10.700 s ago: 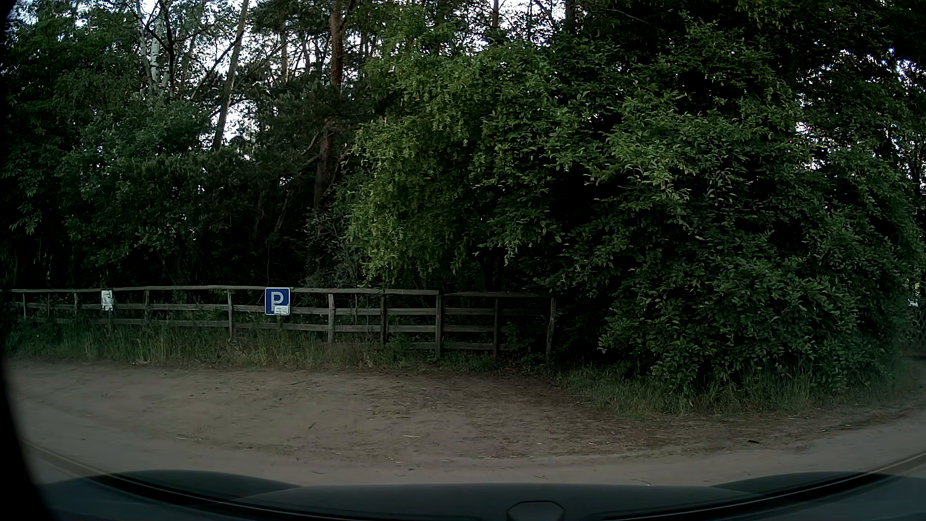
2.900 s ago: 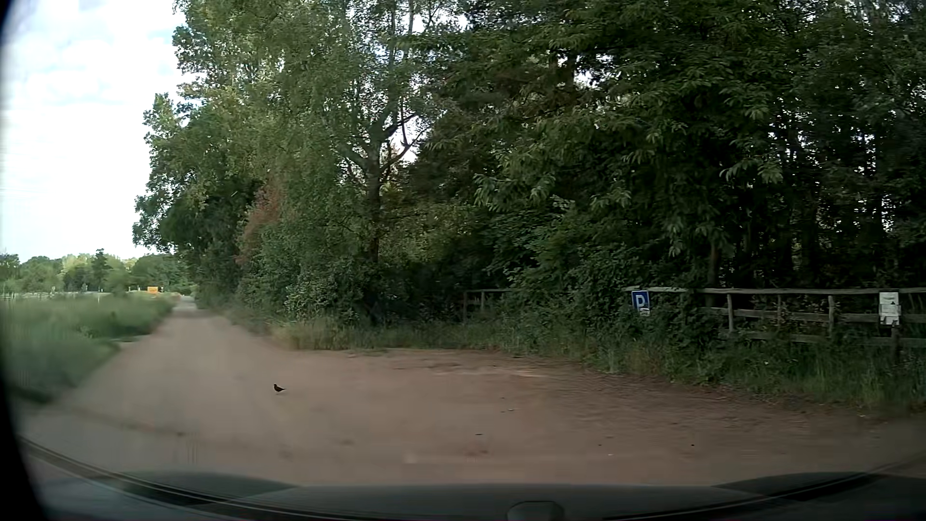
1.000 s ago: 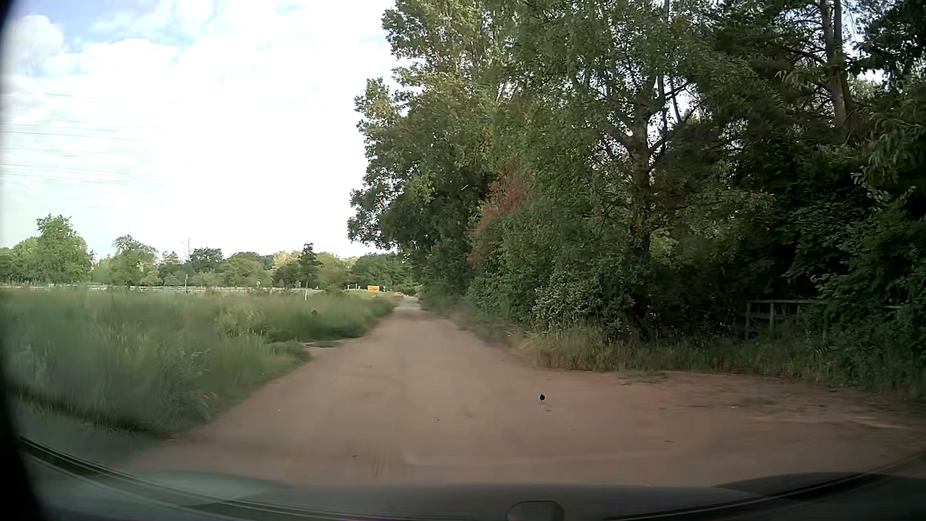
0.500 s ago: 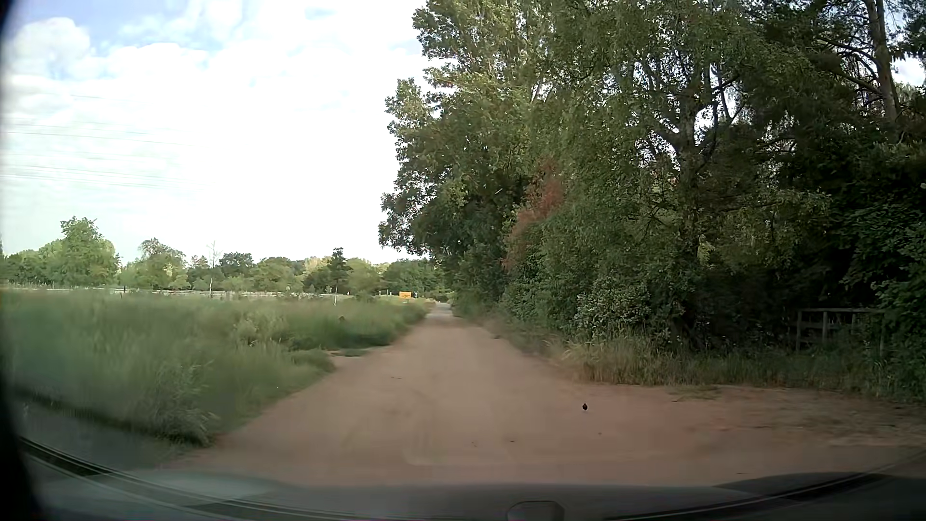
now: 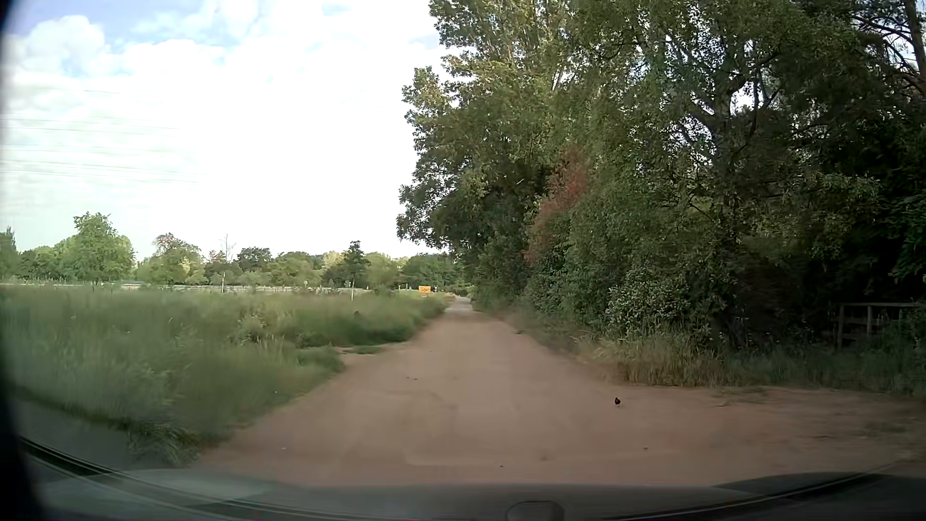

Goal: Follow the waypoints while adhering to traffic rules and regulations

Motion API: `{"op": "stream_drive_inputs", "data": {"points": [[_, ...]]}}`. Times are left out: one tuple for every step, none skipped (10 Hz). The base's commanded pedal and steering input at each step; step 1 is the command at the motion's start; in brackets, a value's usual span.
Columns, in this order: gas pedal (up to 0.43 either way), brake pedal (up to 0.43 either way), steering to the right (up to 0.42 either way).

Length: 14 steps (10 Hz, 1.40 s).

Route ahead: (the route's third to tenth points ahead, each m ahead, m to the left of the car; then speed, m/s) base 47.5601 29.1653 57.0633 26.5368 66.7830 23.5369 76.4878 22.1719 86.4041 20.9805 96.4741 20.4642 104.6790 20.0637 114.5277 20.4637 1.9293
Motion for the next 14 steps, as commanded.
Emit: {"op": "stream_drive_inputs", "data": {"points": [[0.000,0.030,-0.121],[0.000,0.030,-0.109],[0.000,0.030,-0.100],[0.000,0.030,-0.098],[0.000,0.030,-0.095],[0.000,0.030,-0.081],[0.000,0.030,-0.072],[0.000,0.030,-0.069],[0.000,0.030,-0.068],[0.000,0.030,-0.066],[0.000,0.030,-0.061],[0.000,0.030,-0.052],[0.000,0.030,-0.045],[0.000,0.030,-0.041]]}}
